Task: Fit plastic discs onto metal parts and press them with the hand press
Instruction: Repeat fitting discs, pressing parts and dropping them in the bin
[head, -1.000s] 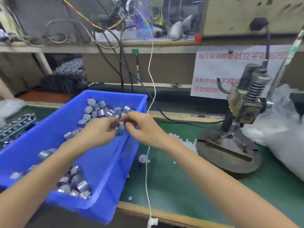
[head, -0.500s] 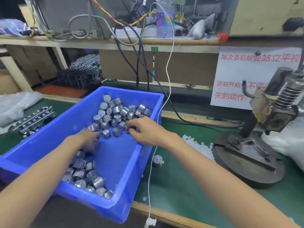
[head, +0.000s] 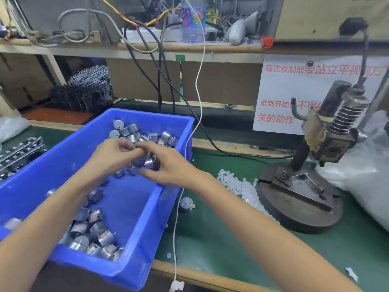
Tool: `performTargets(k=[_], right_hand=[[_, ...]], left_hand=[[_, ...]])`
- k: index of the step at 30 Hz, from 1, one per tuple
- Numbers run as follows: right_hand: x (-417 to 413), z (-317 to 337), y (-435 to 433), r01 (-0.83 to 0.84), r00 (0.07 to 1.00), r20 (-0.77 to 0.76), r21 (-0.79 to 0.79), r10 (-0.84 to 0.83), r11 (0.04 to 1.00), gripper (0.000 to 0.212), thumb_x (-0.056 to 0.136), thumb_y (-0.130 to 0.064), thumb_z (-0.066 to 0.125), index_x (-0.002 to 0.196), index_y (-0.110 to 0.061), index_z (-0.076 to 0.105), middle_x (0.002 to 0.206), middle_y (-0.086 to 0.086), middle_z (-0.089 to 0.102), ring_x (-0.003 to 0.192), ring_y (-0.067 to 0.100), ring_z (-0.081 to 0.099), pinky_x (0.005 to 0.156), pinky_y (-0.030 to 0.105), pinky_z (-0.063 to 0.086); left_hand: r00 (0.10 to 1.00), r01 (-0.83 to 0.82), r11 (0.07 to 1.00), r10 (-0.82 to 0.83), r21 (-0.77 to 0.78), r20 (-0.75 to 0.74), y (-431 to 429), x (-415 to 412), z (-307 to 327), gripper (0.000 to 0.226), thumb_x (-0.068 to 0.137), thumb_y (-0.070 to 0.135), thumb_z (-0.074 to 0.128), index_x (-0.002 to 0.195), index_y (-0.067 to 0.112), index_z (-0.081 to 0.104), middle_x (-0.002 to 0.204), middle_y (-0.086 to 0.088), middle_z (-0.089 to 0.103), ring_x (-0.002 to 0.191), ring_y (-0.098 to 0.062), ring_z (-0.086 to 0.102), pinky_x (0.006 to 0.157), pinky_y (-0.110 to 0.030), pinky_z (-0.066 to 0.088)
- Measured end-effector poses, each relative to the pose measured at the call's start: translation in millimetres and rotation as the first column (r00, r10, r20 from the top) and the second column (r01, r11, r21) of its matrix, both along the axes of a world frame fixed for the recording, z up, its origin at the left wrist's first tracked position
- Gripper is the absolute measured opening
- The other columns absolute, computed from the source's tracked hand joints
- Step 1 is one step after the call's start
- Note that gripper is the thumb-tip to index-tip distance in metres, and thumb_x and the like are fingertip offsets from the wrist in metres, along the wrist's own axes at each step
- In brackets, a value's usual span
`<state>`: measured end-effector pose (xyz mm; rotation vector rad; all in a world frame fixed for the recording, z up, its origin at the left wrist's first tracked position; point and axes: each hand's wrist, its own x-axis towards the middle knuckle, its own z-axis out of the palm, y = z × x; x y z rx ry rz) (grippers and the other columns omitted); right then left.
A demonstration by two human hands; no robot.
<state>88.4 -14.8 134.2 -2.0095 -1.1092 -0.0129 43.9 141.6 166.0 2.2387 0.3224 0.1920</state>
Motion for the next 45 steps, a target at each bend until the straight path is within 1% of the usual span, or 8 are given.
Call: performTargets(k=[4, 8, 11, 15, 18, 22, 34, 45], right_hand=[[-4.7, -7.9, -9.1, 0.075, 0.995, -0.085, 0.244, -0.055, 0.967, 0.039, 0.082, -0.004, 0.066, 0.119, -0.010, 0.055, 0.084, -0.008, 0.062, 0.066, 0.005, 0.054, 0.066, 0.019, 0.045], [-2.0, -7.2, -33.5, 0.255, 0.966, -0.157, 0.425, -0.207, 0.869, 0.028, 0.084, -0.003, 0.063, 0.110, -0.011, 0.058, 0.087, -0.003, 0.065, 0.069, 0.001, 0.055, 0.066, 0.018, 0.046], [7.1, -14.0, -70.9, 0.416, 0.906, -0.269, 0.434, -0.326, 0.799, 0.021, 0.085, -0.015, 0.067, 0.103, -0.023, 0.059, 0.080, 0.004, 0.063, 0.069, 0.019, 0.053, 0.070, 0.038, 0.047], [14.1, -33.6, -136.4, 0.605, 0.793, -0.348, 0.356, -0.500, 0.712, 0.016, 0.089, -0.016, 0.062, 0.102, -0.025, 0.060, 0.086, 0.015, 0.062, 0.075, 0.023, 0.054, 0.079, 0.046, 0.048], [5.1, -51.0, -170.9, 0.661, 0.743, -0.370, 0.280, -0.557, 0.696, 0.015, 0.091, -0.020, 0.059, 0.104, -0.029, 0.060, 0.091, 0.004, 0.064, 0.082, 0.022, 0.059, 0.085, 0.042, 0.048], [-17.7, -76.2, -181.8, 0.643, 0.746, -0.406, 0.235, -0.527, 0.729, 0.023, 0.091, -0.019, 0.060, 0.103, -0.038, 0.058, 0.090, -0.002, 0.061, 0.074, 0.017, 0.057, 0.078, 0.040, 0.050], [-49.4, -125.4, -173.8, 0.613, 0.725, -0.549, 0.235, -0.417, 0.755, 0.023, 0.095, -0.009, 0.053, 0.104, -0.030, 0.058, 0.083, -0.008, 0.063, 0.063, 0.002, 0.059, 0.057, 0.017, 0.045], [-52.8, -128.9, -173.6, 0.550, 0.759, -0.502, 0.152, -0.414, 0.821, 0.017, 0.092, -0.014, 0.060, 0.098, -0.030, 0.056, 0.072, -0.006, 0.063, 0.056, 0.004, 0.053, 0.063, 0.023, 0.047]], left_hand=[[0.994, -0.048, 0.975, 0.026, 0.218, 0.103, -50.0, -15.7, 12.2, 0.026, 0.078, 0.039, 0.064, 0.093, 0.018, 0.058, 0.062, -0.001, 0.065, 0.062, -0.009, 0.056, 0.051, -0.028, 0.034], [0.983, 0.022, 0.963, -0.070, 0.267, 0.171, -90.6, -23.7, 21.9, 0.048, 0.089, 0.036, 0.052, 0.132, 0.018, 0.040, 0.105, -0.002, 0.065, 0.106, -0.025, 0.056, 0.083, -0.037, 0.042], [0.943, 0.094, 0.955, -0.176, 0.282, 0.281, -127.4, -29.0, 6.6, 0.033, 0.092, 0.023, 0.048, 0.125, 0.017, 0.044, 0.115, -0.003, 0.056, 0.111, -0.023, 0.048, 0.093, -0.038, 0.038], [0.961, 0.262, 0.871, -0.274, 0.416, -0.032, -167.9, -14.8, -54.8, 0.026, 0.089, 0.018, 0.051, 0.115, 0.018, 0.052, 0.116, -0.005, 0.052, 0.112, -0.025, 0.047, 0.095, -0.039, 0.038], [0.901, 0.397, 0.872, -0.311, 0.285, -0.303, -177.9, 2.9, -104.7, 0.031, 0.086, 0.030, 0.062, 0.115, 0.019, 0.056, 0.116, -0.004, 0.052, 0.113, -0.023, 0.049, 0.093, -0.035, 0.042], [0.949, 0.299, 0.921, -0.260, 0.251, -0.178, -186.9, 14.6, -137.6, 0.027, 0.080, 0.042, 0.068, 0.096, 0.022, 0.057, 0.095, 0.007, 0.048, 0.099, -0.017, 0.051, 0.072, -0.028, 0.036], [0.926, 0.319, 0.948, -0.316, 0.024, 0.207, -178.7, -12.0, -147.7, 0.012, 0.080, 0.004, 0.068, 0.080, 0.016, 0.067, 0.073, 0.013, 0.065, 0.070, -0.004, 0.058, 0.069, -0.015, 0.044], [0.916, 0.388, 0.919, -0.376, -0.075, 0.139, -171.8, -28.9, -158.8, 0.037, 0.074, 0.012, 0.076, 0.096, 0.032, 0.053, 0.077, 0.022, 0.068, 0.087, -0.001, 0.059, 0.082, -0.014, 0.039]])
